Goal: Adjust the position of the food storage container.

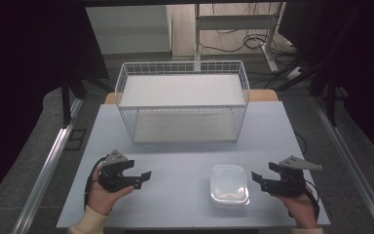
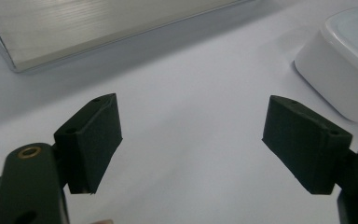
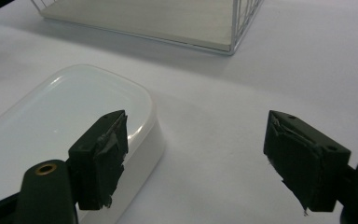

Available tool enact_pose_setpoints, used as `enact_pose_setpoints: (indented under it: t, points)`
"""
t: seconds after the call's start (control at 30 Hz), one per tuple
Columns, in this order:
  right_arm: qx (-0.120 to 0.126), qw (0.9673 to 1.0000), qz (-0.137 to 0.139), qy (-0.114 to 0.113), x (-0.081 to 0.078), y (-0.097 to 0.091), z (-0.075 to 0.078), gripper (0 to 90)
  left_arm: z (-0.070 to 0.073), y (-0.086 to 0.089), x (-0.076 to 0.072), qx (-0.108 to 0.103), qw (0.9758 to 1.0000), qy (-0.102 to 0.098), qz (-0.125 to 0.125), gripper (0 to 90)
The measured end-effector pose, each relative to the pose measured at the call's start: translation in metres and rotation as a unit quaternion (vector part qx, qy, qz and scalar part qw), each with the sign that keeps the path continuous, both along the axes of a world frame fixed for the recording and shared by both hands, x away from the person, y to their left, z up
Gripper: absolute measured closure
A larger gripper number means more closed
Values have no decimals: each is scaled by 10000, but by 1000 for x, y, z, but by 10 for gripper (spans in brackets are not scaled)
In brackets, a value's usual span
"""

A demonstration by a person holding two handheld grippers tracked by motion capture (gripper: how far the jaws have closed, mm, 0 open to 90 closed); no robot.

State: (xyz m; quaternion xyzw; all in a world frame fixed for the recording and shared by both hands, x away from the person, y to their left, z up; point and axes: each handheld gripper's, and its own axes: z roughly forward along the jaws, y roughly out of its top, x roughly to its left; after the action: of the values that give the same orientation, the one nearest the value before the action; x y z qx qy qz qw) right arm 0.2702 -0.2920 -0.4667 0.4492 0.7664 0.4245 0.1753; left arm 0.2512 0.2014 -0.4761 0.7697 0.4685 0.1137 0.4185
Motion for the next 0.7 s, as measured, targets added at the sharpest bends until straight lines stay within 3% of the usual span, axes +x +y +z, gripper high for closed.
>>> enact_pose_setpoints:
  t: [0.7]
  points:
    - [-4,9999,-7,163,0,0,8,292,5,3,-2,-9,9999,4,142,191]
